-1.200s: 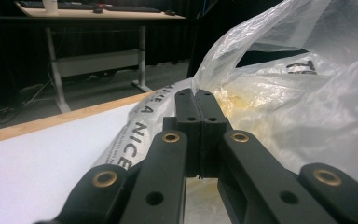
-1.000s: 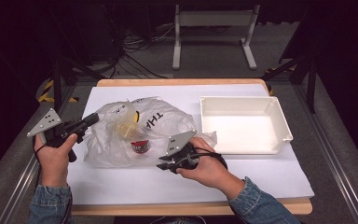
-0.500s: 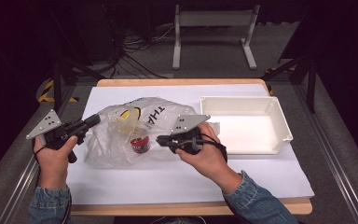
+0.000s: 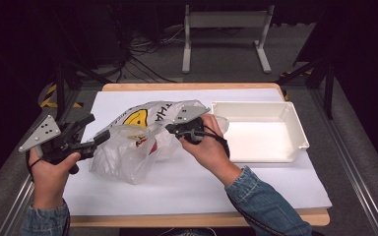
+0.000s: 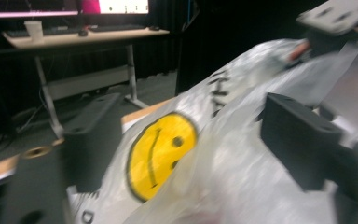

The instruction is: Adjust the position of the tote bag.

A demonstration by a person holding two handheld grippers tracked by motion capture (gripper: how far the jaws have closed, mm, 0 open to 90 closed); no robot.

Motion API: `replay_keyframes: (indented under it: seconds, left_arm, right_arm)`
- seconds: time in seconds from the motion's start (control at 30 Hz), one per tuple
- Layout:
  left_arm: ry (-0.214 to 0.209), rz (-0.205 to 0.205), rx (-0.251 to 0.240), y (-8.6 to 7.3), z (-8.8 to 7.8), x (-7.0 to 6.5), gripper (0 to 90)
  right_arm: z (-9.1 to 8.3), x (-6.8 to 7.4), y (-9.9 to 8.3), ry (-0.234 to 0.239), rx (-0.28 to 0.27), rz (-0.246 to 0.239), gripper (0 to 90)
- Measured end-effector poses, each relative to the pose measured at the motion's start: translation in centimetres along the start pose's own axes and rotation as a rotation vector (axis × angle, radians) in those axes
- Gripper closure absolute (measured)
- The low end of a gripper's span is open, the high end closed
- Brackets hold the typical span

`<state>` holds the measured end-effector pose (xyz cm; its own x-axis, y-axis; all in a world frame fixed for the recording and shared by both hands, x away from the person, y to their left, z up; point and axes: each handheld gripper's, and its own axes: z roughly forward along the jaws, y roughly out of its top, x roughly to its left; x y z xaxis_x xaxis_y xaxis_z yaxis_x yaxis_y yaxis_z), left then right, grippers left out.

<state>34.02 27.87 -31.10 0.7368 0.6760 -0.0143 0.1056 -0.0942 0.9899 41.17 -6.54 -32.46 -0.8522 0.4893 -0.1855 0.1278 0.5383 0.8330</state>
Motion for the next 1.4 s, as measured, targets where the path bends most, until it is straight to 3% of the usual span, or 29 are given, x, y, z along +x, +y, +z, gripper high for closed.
replay_keyframes:
  seconds: [0.07,0.1,0.2,0.37,0.4,0.43,0.5,0.53,0.6,0.77,0.8,0.87,1.07,1.2,1.4]
  left_arm:
    - [-0.012,0.011,0.004,0.2,0.0,-0.4,14.4]
    - [-0.039,0.035,0.031,0.5,0.4,-1.2,12.9]
    - [-0.051,0.045,0.054,0.3,1.0,-1.4,9.7]
    - [0.013,0.015,0.201,-1.8,3.2,0.3,8.7]
    - [0.009,0.016,0.248,-2.3,3.4,0.7,11.8]
    - [-0.014,0.024,0.287,-2.7,3.5,1.0,23.1]
    - [-0.069,0.014,0.316,-3.3,3.6,1.4,53.2]
    - [-0.073,0.01,0.315,-3.5,3.6,1.5,64.1]
    - [-0.039,0.005,0.277,-3.7,3.4,2.2,84.2]
    - [0.075,-0.022,0.198,-4.3,2.8,3.5,88.6]
    - [0.075,-0.022,0.198,-4.3,2.8,3.5,88.6]
    - [0.124,-0.033,0.184,-4.7,2.7,4.1,88.7]
    - [0.184,-0.05,0.193,-5.7,3.0,5.1,88.7]
    - [0.208,-0.076,0.199,-6.6,3.2,5.9,88.7]
    - [0.225,-0.106,0.221,-7.7,3.4,7.0,88.6]
  right_arm:
    - [0.3,-0.3,0.1,0.002,-0.007,0.008,89.8]
    - [0.5,-0.5,0.1,0.008,-0.011,0.016,89.7]
    - [0.7,-0.7,0.2,0.01,-0.021,0.021,89.6]
    - [1.2,-1.5,0.4,0.0,-0.055,0.037,89.0]
    - [1.2,-1.7,0.5,-0.002,-0.06,0.037,88.4]
    - [1.3,-1.8,0.5,-0.007,-0.065,0.035,87.7]
    - [1.5,-2.1,0.6,-0.016,-0.073,0.033,86.2]
    - [1.6,-2.2,0.7,-0.014,-0.074,0.031,85.2]
    - [2.0,-2.4,0.7,-0.018,-0.081,0.029,78.1]
    - [3.3,-3.1,0.7,0.026,-0.144,0.007,33.1]
    - [3.5,-3.2,0.6,0.04,-0.144,0.004,29.8]
    - [3.9,-3.4,0.6,0.046,-0.154,-0.012,20.8]
    - [4.8,-4.1,0.3,0.079,-0.158,0.025,17.6]
    - [5.5,-4.5,-0.2,0.085,-0.117,0.038,15.4]
    - [6.7,-4.2,-1.0,0.151,-0.02,0.038,12.5]
